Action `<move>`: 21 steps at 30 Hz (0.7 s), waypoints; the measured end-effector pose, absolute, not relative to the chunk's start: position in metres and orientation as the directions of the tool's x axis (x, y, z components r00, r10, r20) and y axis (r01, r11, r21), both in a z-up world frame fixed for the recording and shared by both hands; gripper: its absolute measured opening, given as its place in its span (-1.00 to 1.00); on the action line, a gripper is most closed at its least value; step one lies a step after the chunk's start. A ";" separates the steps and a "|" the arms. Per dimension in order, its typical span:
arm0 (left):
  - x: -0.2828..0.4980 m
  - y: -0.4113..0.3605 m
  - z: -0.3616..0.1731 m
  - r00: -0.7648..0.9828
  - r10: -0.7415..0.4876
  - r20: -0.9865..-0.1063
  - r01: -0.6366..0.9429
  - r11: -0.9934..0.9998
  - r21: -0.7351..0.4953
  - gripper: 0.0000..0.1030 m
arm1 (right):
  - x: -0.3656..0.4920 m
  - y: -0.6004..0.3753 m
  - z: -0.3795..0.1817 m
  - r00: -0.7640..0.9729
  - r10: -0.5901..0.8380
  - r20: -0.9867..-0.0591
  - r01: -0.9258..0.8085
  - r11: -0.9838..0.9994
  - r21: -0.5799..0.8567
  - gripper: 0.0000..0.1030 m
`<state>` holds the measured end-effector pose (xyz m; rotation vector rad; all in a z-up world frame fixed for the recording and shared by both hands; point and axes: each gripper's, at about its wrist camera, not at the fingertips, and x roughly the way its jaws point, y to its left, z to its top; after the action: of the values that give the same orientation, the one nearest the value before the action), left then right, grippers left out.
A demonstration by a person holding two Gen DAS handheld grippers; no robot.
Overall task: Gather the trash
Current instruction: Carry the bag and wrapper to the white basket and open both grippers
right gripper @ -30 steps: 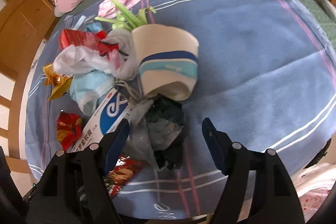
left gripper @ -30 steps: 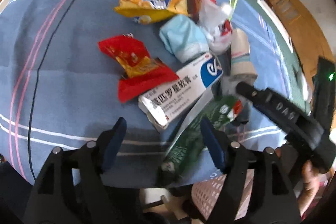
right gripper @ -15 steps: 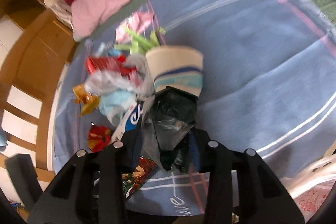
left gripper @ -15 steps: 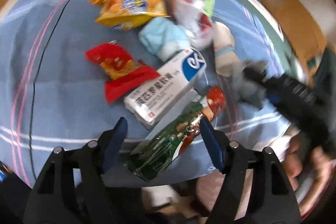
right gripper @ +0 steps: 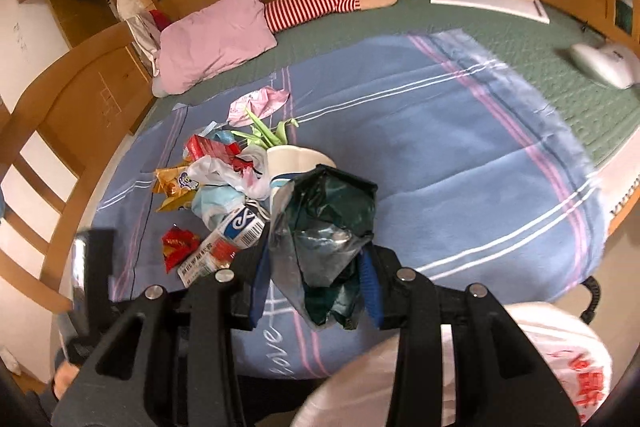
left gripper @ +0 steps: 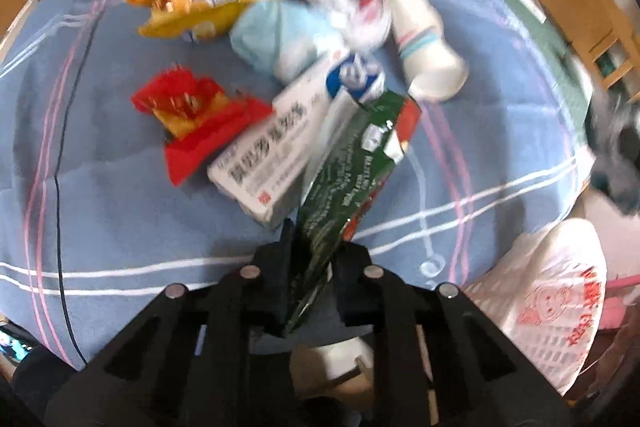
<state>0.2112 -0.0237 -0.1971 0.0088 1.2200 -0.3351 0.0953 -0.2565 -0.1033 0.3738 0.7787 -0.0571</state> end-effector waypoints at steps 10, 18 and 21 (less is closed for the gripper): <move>0.177 -0.019 -0.144 0.437 -0.433 -0.789 0.330 0.893 -0.308 -0.66 | 0.020 -0.293 -0.094 0.679 0.016 -0.734 0.206 0.956 0.211 -0.23; 0.111 -0.070 -0.148 0.316 -0.550 -0.773 0.476 0.797 -0.372 -0.66 | -0.033 -0.317 -0.165 0.431 0.009 -0.902 0.309 0.938 0.157 -0.13; 0.098 -0.085 -0.149 0.260 -0.593 -0.762 0.521 0.751 -0.406 -0.65 | -0.046 -0.325 -0.182 0.360 -0.001 -0.933 0.364 0.921 0.140 -0.02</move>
<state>0.0981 -0.0849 -0.1493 -0.0781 1.0682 -0.7551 -0.0462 -0.3254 -0.1819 0.3511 1.1852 -0.2415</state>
